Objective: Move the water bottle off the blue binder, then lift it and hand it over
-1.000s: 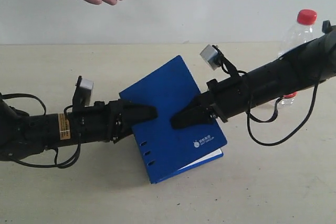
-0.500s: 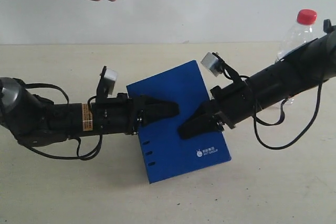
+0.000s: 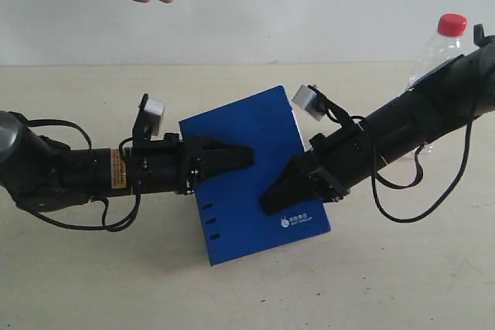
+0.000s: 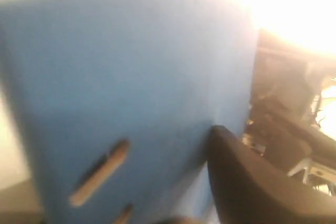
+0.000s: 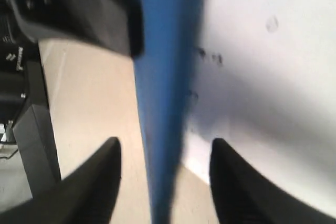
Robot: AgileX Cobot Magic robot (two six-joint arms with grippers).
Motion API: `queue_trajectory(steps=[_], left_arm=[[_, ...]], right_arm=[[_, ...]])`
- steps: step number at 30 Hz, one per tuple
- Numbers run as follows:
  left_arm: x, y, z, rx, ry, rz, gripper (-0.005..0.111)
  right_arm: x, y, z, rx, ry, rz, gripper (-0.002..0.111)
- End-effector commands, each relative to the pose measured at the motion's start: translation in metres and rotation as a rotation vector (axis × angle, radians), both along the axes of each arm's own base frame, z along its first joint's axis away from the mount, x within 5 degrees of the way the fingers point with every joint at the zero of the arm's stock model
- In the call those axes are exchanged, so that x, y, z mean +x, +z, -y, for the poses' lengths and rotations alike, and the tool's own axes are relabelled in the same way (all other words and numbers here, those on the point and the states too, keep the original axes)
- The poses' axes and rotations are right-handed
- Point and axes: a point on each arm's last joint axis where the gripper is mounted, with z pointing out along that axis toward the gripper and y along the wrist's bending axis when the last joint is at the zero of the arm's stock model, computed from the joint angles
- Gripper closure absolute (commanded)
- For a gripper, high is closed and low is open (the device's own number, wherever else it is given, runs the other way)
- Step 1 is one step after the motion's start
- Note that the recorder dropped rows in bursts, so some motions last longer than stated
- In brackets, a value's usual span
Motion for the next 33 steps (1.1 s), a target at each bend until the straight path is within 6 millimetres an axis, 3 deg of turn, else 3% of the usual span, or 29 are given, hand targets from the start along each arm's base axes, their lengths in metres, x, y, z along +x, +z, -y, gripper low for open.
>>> queue_trajectory(steps=[1, 5, 16, 19, 22, 28, 33], left_arm=[[0.009, 0.014, -0.019, 0.002, -0.005, 0.064, 0.102], [0.003, 0.025, -0.028, 0.015, -0.02, 0.088, 0.102], [-0.046, 0.05, -0.04, 0.056, -0.037, 0.188, 0.102], [-0.058, 0.055, -0.043, 0.062, -0.021, 0.216, 0.102], [-0.071, 0.06, -0.045, 0.072, -0.015, 0.255, 0.102], [-0.089, 0.066, -0.045, 0.195, 0.096, 0.347, 0.102], [-0.097, 0.086, -0.036, 0.217, 0.166, 0.437, 0.102]], right_arm=[[-0.012, 0.006, 0.006, -0.117, 0.105, -0.028, 0.056], [-0.015, 0.024, 0.01, -0.156, 0.112, -0.003, 0.056], [-0.044, 0.114, 0.022, -0.21, 0.067, 0.149, 0.058], [-0.055, 0.136, 0.028, -0.252, 0.048, 0.209, 0.071], [-0.07, 0.16, 0.037, -0.306, 0.017, 0.276, 0.108], [-0.103, 0.197, 0.068, -0.553, -0.134, 0.387, 0.109], [-0.142, 0.234, 0.097, -0.692, -0.363, 0.51, 0.109]])
